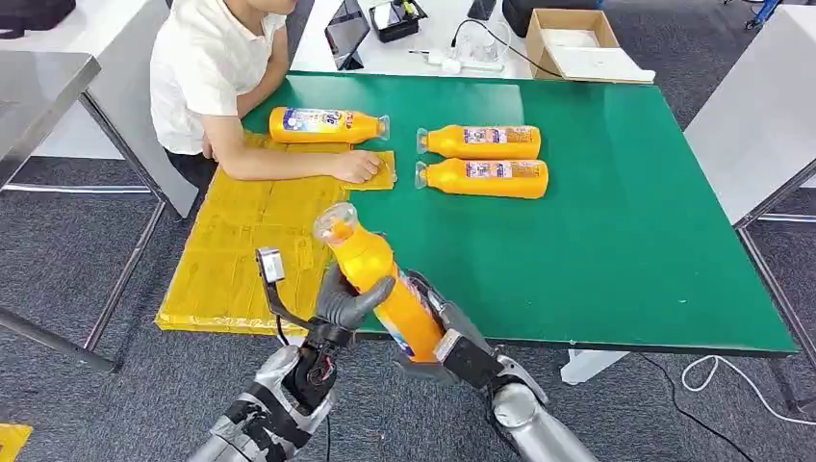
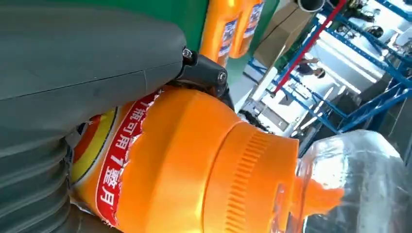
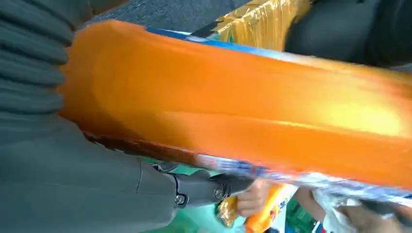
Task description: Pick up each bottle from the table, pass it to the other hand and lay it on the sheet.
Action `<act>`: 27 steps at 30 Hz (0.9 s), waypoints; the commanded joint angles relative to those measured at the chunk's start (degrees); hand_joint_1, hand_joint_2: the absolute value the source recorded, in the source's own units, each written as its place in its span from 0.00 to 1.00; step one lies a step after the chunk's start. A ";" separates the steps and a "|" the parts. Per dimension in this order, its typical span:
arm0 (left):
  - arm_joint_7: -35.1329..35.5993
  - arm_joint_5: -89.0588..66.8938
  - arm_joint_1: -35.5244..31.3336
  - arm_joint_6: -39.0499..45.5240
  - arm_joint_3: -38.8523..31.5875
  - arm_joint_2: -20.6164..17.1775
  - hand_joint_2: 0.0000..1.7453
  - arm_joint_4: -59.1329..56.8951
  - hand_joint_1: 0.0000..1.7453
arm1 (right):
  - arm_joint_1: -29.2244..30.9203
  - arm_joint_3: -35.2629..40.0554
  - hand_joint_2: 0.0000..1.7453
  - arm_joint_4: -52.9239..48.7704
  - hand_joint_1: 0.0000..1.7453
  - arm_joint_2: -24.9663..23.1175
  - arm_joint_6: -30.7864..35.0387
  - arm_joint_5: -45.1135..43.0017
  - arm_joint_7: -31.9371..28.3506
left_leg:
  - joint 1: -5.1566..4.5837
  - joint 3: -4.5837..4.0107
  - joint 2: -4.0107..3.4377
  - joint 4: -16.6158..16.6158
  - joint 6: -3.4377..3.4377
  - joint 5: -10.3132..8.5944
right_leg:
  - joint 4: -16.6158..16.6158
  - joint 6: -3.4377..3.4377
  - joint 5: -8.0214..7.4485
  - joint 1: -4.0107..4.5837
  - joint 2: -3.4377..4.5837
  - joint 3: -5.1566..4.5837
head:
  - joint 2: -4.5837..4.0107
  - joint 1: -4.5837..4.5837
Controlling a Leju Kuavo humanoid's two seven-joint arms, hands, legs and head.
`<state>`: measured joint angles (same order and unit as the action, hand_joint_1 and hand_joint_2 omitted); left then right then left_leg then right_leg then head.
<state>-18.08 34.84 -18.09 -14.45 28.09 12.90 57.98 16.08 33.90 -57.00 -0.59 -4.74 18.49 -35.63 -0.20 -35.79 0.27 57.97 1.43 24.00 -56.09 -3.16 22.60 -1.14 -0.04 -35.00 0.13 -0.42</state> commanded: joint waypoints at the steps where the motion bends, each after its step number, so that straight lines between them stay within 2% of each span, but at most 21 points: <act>1: 0.33 -1.94 -2.11 3.20 -0.50 -2.12 1.00 0.87 1.00 | -0.78 -2.39 0.00 -0.03 0.00 0.01 0.27 -0.16 -0.28 | 0.03 0.23 -0.05 -0.01 -0.09 0.09 | -0.01 0.14 0.09 0.04 0.03 0.21 | 0.00 -0.02; 2: -0.73 -4.48 -2.40 6.42 -0.07 -2.42 1.00 0.83 1.00 | -1.13 -2.53 0.00 -0.73 0.00 0.21 1.41 0.81 -0.15 | 0.07 0.37 -0.09 0.02 -0.14 0.17 | -0.03 0.21 0.15 0.09 0.06 0.34 | 0.00 -0.02; 3: -2.21 -8.56 -2.81 11.24 0.51 -2.61 1.00 1.07 1.00 | -2.01 -2.97 0.00 -2.01 0.00 0.47 4.46 2.60 0.18 | 0.03 0.08 -0.02 -0.02 -0.06 0.03 | 0.02 0.08 0.02 0.03 0.01 0.08 | 0.00 -0.02; 4: -5.42 -19.47 -3.79 22.85 2.13 -3.21 1.00 1.43 1.00 | -3.65 -3.89 0.00 -4.43 0.00 0.86 8.51 4.66 0.48 | 0.04 0.21 0.01 -0.02 -0.10 0.08 | 0.01 0.14 0.09 0.06 -0.03 0.22 | 0.00 -0.02; 6: -6.29 -33.34 -4.69 36.88 2.43 -3.35 1.00 1.41 1.00 | -6.31 -5.43 0.00 -8.51 0.00 1.28 16.79 10.58 1.77 | 0.08 0.26 0.14 0.02 -0.12 0.12 | -0.01 0.17 0.17 0.10 -0.16 0.31 | 0.00 -0.02; 9: -5.87 -35.45 -4.63 37.38 1.24 -3.45 1.00 2.09 1.00 | -7.15 -5.59 0.00 -10.54 0.00 1.72 18.00 11.78 2.20 | 0.08 0.28 0.12 0.03 -0.12 0.14 | -0.04 0.18 0.19 0.09 -0.15 0.30 | 0.00 -0.02; 10: -5.80 -38.48 -4.71 39.92 1.20 -3.59 1.00 1.79 1.00 | -7.18 -5.91 1.00 -10.84 0.00 1.57 20.06 13.14 2.58 | 0.06 0.19 0.06 0.02 -0.09 0.11 | -0.03 0.15 0.14 0.07 -0.08 0.19 | 0.00 -0.04; 12: -3.52 -53.02 -5.27 51.31 0.55 -3.53 1.00 0.08 1.00 | -7.50 -6.57 1.00 -12.09 0.00 0.95 26.29 17.79 3.49 | 0.08 0.29 0.03 0.05 -0.11 0.16 | -0.04 0.16 0.17 0.09 -0.05 0.30 | 0.00 -0.02; 14: 2.64 -72.58 -5.58 54.45 -3.98 -2.52 1.00 -1.96 1.00 | -7.50 -6.72 1.00 -14.20 0.00 0.48 27.73 18.87 3.99 | 0.05 0.19 -0.02 0.00 -0.08 0.09 | 0.00 0.12 0.08 0.06 0.00 0.19 | 0.00 -0.02; 17: 14.31 -87.35 -10.71 50.74 -1.83 -3.45 1.00 -9.98 1.00 | -7.39 -7.07 1.00 -16.39 0.00 -0.42 25.99 17.65 3.57 | 0.09 0.36 -0.15 0.05 -0.15 0.17 | -0.06 0.22 0.14 0.10 0.09 0.31 | 0.00 -0.02; 18: 15.08 -88.65 -11.76 49.74 -2.00 -3.31 1.00 -11.39 1.00 | -7.46 -7.12 1.00 -16.65 0.00 -0.81 25.73 17.53 3.55 | 0.03 0.08 0.06 0.01 -0.08 0.01 | -0.03 0.10 0.04 0.04 -0.08 0.08 | 0.00 -0.02; 19: 15.08 -88.65 -11.76 49.74 -2.00 -3.31 1.00 -11.39 1.00 | -7.46 -7.12 1.00 -16.65 0.00 -0.81 25.73 17.53 3.55 | 0.06 0.17 0.11 0.02 -0.11 0.03 | -0.03 0.15 0.08 0.07 -0.12 0.19 | 0.00 0.02; 21: 17.50 -90.55 -15.05 46.34 -3.21 -2.50 1.00 -17.00 1.00 | -7.22 -6.94 1.00 -16.08 0.00 -1.32 23.70 16.74 3.22 | 0.02 0.10 -0.02 -0.02 -0.06 0.00 | -0.01 0.09 0.01 0.02 0.02 0.07 | 0.00 0.00; 22: 18.34 -89.72 -17.83 43.15 -4.81 -1.98 1.00 -21.79 1.00 | -6.83 -6.73 1.00 -15.38 0.00 -1.85 21.84 15.53 2.17 | 0.09 0.37 -0.08 0.03 -0.16 0.13 | -0.06 0.24 0.12 0.10 0.07 0.32 | 0.00 -0.02; 23: 19.57 -89.90 -20.40 40.12 -5.27 -1.97 1.00 -26.05 1.00 | -6.49 -6.66 1.00 -14.78 0.00 -2.26 20.87 14.96 1.75 | 0.06 0.12 -0.03 0.01 -0.09 0.02 | -0.01 0.12 0.01 0.07 0.00 0.11 | 0.00 -0.04; 25: 23.99 -91.98 -25.71 34.72 -5.58 -2.75 1.00 -35.03 1.00 | -5.17 -5.54 1.00 -13.05 0.00 -2.93 18.83 14.33 0.88 | 0.09 0.19 0.03 0.03 -0.10 0.02 | -0.03 0.15 0.06 0.10 -0.10 0.19 | 0.00 -0.02; 27: 24.67 -90.46 -27.97 29.33 -8.31 -3.43 1.00 -39.19 1.00 | -3.91 -4.49 1.00 -11.31 0.00 -3.26 17.64 13.98 0.45 | 0.13 0.26 -0.05 0.06 -0.12 0.02 | -0.07 0.19 0.06 0.13 0.01 0.23 | 0.00 -0.02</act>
<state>1.26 -54.84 -29.80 26.81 25.40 10.71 46.77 8.35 28.17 -72.26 -1.90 16.94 33.94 -33.64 -0.17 -35.78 0.25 57.97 1.44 23.93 -56.12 -3.17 22.58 -1.12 -0.04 -35.00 0.13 -0.44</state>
